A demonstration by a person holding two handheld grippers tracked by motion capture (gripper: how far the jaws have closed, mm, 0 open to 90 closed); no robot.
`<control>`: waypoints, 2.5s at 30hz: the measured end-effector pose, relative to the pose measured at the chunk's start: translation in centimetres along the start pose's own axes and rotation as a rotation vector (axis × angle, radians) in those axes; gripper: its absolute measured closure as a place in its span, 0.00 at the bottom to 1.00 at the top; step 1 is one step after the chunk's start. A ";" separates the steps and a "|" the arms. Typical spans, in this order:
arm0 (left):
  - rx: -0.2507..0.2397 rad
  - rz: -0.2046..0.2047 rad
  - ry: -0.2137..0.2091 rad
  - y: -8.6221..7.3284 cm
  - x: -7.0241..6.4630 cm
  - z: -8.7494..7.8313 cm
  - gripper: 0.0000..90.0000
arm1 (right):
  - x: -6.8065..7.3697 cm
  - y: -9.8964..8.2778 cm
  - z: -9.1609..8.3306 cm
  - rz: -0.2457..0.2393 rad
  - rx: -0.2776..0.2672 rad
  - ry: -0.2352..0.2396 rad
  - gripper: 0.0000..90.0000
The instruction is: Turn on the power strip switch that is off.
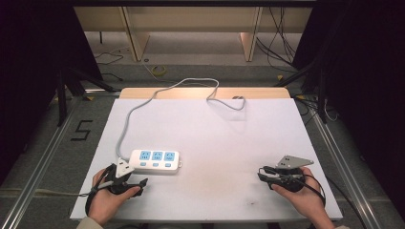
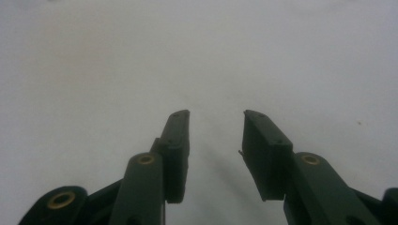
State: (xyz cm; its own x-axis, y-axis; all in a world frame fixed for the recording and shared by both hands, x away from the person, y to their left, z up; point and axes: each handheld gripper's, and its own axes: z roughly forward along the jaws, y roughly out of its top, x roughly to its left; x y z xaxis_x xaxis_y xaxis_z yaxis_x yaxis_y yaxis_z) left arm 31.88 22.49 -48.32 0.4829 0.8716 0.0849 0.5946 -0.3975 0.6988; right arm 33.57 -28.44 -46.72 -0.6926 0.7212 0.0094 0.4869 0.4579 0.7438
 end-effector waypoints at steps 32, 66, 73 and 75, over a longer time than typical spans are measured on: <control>0.003 0.003 0.000 0.0 -0.1 0.0 0.27 | 1.8 3.1 1.1 -0.114 0.108 0.082 1.00; 0.003 0.007 0.005 0.0 -0.2 0.1 0.27 | 3.4 5.9 2.9 -0.163 0.149 0.132 1.00; 0.004 0.006 0.005 0.1 -0.2 0.1 0.27 | 3.9 6.6 3.3 -0.179 0.155 0.143 1.00; 0.004 0.005 0.005 0.1 -0.2 0.1 0.27 | 4.0 6.8 3.5 -0.183 0.157 0.146 1.00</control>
State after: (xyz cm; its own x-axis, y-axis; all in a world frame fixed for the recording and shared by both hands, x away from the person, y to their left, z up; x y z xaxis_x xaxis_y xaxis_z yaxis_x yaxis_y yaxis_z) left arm 31.89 22.27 -48.39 0.4828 0.8708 0.0923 0.5945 -0.4034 0.6956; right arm 35.97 -20.66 -43.94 -0.8403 0.5420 -0.0105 0.4156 0.6565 0.6295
